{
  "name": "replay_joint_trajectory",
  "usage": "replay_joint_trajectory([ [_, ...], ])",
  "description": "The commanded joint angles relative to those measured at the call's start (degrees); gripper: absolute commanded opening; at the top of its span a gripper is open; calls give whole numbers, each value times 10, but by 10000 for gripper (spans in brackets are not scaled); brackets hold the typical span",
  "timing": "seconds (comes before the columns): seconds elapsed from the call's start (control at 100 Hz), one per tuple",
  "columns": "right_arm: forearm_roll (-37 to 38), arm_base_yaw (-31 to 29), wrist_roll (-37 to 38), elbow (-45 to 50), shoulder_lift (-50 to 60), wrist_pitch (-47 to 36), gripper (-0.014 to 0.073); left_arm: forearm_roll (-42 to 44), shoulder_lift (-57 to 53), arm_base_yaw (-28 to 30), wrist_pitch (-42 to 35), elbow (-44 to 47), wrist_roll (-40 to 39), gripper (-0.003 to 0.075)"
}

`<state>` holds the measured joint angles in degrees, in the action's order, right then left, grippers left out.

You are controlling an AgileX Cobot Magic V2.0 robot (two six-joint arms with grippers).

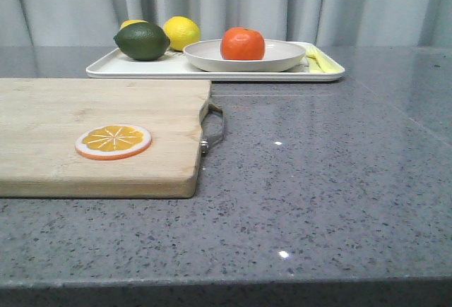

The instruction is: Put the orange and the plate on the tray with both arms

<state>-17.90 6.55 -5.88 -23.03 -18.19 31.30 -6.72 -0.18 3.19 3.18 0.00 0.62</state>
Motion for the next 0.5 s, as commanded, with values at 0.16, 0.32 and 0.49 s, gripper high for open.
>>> replay_joint_trajectory([
  [0.16,-6,-3,-7,-15,-3,-41,-68,-7,-18,2,-43,13,-3,-19],
  [0.32,-6,-3,-7,-15,-3,-41,-68,-7,-18,2,-43,13,-3,-19],
  [0.49,-6,-3,-7,-15,-3,-41,-68,-7,-18,2,-43,13,-3,-19],
])
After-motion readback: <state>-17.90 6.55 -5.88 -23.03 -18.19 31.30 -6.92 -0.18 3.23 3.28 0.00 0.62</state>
